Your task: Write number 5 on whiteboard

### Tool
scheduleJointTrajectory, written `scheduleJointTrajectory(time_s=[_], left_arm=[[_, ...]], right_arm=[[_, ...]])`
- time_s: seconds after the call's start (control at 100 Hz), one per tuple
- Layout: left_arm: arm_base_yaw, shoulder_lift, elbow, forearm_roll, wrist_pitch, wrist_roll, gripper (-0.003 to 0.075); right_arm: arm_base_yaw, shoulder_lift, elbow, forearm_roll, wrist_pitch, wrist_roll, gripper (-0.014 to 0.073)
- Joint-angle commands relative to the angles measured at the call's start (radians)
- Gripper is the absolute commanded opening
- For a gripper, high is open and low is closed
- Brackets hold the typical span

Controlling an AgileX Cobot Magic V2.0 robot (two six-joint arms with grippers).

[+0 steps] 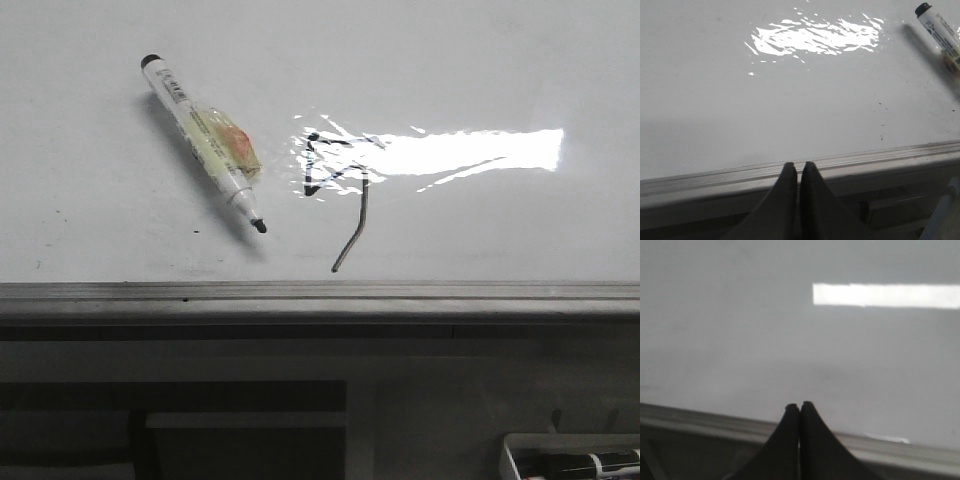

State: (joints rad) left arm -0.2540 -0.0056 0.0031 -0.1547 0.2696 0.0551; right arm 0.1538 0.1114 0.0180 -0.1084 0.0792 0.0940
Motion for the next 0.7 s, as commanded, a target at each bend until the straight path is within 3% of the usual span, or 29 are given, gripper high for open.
scheduleJointTrajectory(time_s=[0.0,0.2,0.69], left_arm=[[0.005,-0.014,0.018,-0.009,-0.07,-0.012,-0.002],[0.005,-0.014,0.018,-0.009,-0.07,-0.012,-0.002],[0.005,-0.014,0.018,-0.009,-0.07,-0.012,-0.002]], right_arm=[[-0.048,-0.022,0.019,-0.072,0.071,0.085,-0.0062],[-0.087,-0.123,0.021,-0.09,0.238,0.083,-0.0062],[-0.087,-0.141,0.021,-0.099,0.233,0.081,-0.0062]])
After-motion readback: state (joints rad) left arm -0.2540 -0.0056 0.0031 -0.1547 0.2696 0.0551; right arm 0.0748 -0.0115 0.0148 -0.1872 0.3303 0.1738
